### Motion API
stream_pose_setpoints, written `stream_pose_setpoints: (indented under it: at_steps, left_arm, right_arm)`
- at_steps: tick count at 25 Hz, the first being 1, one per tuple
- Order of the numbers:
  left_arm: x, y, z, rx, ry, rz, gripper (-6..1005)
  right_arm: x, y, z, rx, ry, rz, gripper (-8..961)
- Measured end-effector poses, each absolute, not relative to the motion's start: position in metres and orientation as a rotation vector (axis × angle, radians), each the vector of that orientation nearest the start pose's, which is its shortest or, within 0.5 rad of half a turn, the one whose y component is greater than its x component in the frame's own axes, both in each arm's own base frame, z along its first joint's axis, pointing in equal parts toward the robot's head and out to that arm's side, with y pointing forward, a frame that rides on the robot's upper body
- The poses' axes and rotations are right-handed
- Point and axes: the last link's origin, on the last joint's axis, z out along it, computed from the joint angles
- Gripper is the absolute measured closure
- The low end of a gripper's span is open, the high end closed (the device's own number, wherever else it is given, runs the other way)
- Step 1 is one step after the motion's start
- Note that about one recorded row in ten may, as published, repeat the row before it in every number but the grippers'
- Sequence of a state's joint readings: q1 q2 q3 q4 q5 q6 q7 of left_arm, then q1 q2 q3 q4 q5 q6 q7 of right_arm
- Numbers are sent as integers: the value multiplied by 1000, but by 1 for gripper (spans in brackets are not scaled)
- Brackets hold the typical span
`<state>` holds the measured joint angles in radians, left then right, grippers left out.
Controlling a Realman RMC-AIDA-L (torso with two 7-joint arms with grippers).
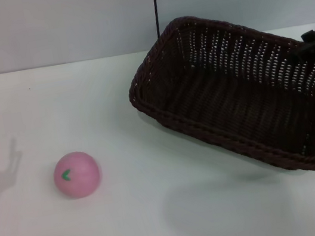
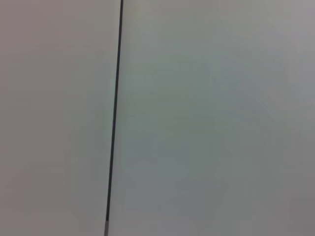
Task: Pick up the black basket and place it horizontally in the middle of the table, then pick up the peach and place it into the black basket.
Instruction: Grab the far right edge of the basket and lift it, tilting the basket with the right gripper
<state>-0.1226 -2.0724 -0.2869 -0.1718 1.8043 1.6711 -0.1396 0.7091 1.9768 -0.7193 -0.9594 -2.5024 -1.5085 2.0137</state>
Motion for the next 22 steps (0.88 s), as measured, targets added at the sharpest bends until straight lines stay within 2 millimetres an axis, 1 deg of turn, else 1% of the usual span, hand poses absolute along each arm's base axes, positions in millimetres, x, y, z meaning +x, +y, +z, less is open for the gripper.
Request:
stream_pose_setpoints:
  at_steps: [3,5,7,17,22]
  left_arm:
    - [-355,197,6,-1433,-434,-826,160]
    - [-354,197,5,-1432,-436,-831,160]
    - [-354,197,5,-1433,-437,-832,160]
    - [-354,197,5,-1434,-437,-832,160]
    - [-355,195,5,-1431,-439,-828,160]
  right_arm:
    - [251,398,74,-2566,924,23,212]
    - [252,398,72,-2569,932,26,212]
    - [257,398,65,-2576,955,14,212]
    - [260,397,61,-2579,958,-1,213]
    - [260,396,58,-2594,942,-30,301]
